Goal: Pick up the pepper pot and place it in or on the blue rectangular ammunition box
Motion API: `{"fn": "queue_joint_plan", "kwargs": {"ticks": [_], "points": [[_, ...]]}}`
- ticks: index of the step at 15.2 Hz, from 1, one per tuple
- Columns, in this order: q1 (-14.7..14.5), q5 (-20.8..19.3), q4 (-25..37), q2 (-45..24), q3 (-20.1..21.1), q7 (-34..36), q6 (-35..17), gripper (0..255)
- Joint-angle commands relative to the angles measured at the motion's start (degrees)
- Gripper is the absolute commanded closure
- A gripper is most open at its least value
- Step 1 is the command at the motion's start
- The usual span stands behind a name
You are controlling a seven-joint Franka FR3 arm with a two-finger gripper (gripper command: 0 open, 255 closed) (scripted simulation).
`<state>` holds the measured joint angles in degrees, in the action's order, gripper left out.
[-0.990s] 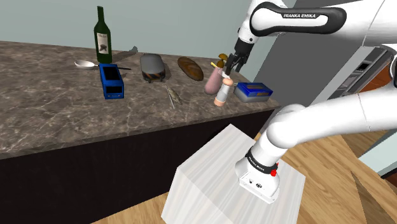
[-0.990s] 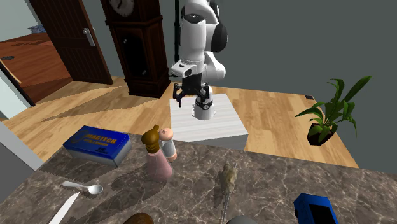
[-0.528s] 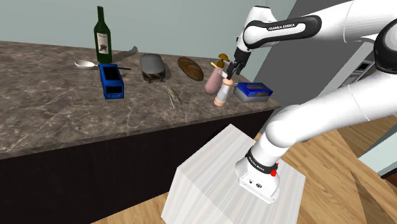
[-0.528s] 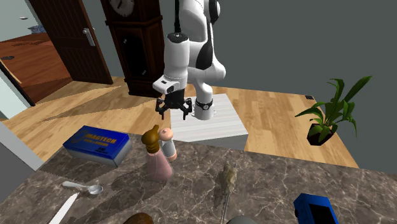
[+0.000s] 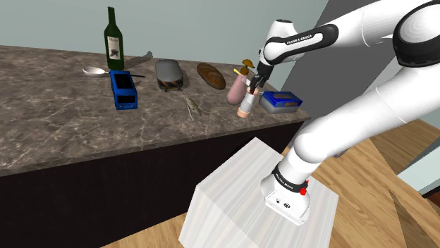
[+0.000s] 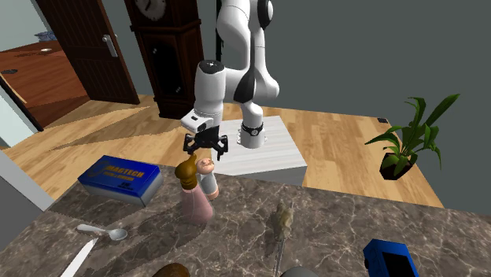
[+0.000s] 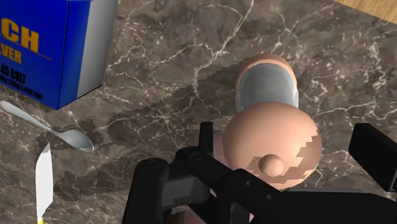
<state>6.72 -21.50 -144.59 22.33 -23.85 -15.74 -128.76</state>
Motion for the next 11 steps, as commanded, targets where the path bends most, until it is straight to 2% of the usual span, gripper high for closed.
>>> {"fn": "queue_joint_plan", "kwargs": {"ticks": [1,3,10,11], "points": [[0.1,-0.1,-0.6,-1.2,-0.5,-0.1,-1.8,0],[0.1,-0.2,-1.1,-2.1,-0.9,-0.1,-3.3,0],[0.1,-0.2,-1.1,-2.1,-0.9,-0.1,-3.3,0],[0.1,-0.2,-1.1,-2.1,-0.9,-0.1,-3.3,255]]}}
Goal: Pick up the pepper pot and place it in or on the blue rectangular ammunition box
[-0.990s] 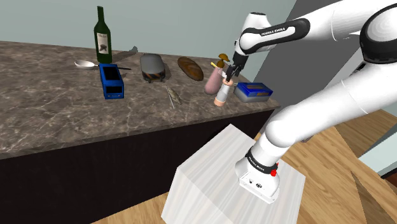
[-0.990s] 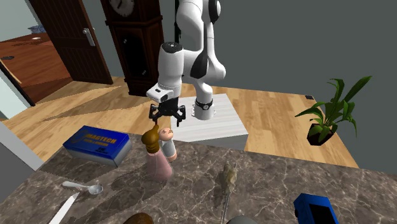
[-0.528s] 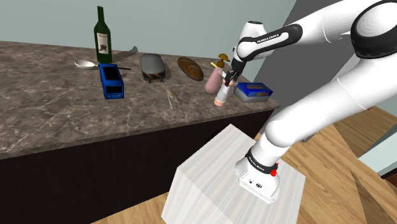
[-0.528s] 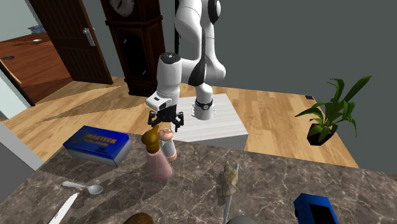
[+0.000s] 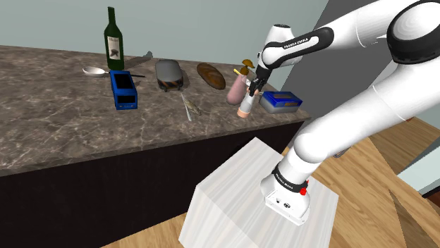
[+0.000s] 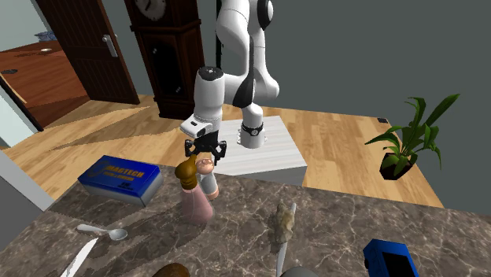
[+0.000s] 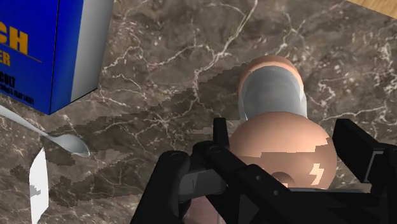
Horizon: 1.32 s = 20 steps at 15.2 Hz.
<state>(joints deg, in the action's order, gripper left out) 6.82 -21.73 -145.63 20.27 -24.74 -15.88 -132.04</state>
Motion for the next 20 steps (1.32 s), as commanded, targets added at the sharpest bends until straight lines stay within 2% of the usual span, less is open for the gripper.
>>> {"fn": "queue_joint_plan", "kwargs": {"ticks": [1,9,20], "points": [[0.0,0.0,0.0,0.0,0.0,0.0,0.0,255],[0.0,0.0,0.0,0.0,0.0,0.0,0.0,255],[-0.3,1.1,5.3,4.3,1.6,-1.1,9.5,255]]}}
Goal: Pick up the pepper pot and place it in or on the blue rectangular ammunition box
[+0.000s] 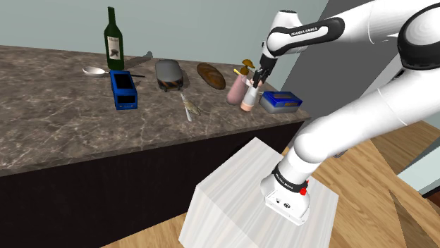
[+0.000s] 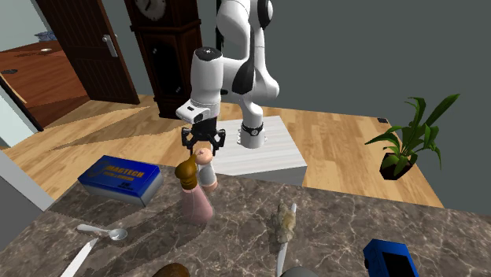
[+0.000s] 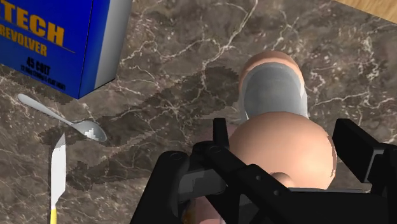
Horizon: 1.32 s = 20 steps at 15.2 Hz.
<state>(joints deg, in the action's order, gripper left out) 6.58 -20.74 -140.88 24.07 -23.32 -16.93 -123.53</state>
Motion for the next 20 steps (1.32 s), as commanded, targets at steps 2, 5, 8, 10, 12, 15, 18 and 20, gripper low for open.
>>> {"fn": "queue_joint_plan", "kwargs": {"ticks": [2,5,8,10,12,15,18,20], "points": [[-0.1,0.3,1.6,1.1,0.5,-0.3,2.7,255],[-0.2,0.6,3.4,1.8,0.9,-0.6,5.1,255],[-0.3,1.0,5.2,2.3,1.3,-1.0,7.5,255],[-0.4,1.2,6.5,2.7,1.6,-1.2,9.1,255],[-0.5,1.4,7.8,2.9,1.8,-1.4,10.7,255],[-0.6,1.8,9.9,3.2,2.2,-1.8,13.0,255],[-0.7,2.1,12.1,3.3,2.5,-2.1,15.3,255],[-0.8,2.3,13.6,3.3,2.7,-2.4,16.8,255]]}}
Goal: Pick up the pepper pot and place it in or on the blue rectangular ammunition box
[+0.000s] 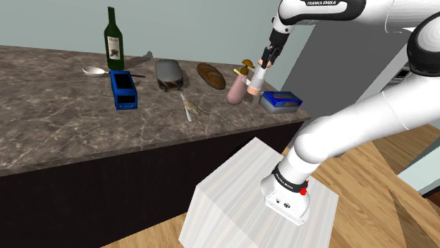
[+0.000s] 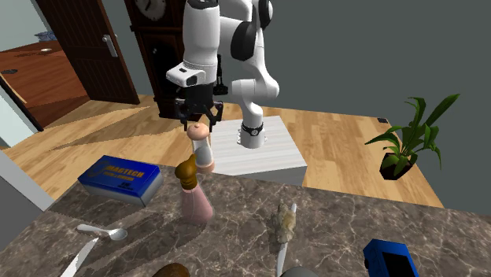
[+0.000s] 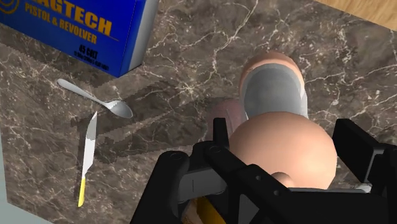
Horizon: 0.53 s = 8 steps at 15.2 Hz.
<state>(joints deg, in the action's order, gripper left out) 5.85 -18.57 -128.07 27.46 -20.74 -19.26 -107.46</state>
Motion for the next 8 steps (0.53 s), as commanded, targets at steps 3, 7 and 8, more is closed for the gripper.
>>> {"fn": "queue_joint_plan", "kwargs": {"ticks": [3,7,8], "points": [[0.2,0.1,2.7,-0.6,-0.8,-1.7,1.9,255],[1.4,-0.1,6.9,-3.1,-5.3,-7.8,2.0,255],[1.6,0.0,8.1,-3.9,-6.5,-9.3,2.1,255]]}}
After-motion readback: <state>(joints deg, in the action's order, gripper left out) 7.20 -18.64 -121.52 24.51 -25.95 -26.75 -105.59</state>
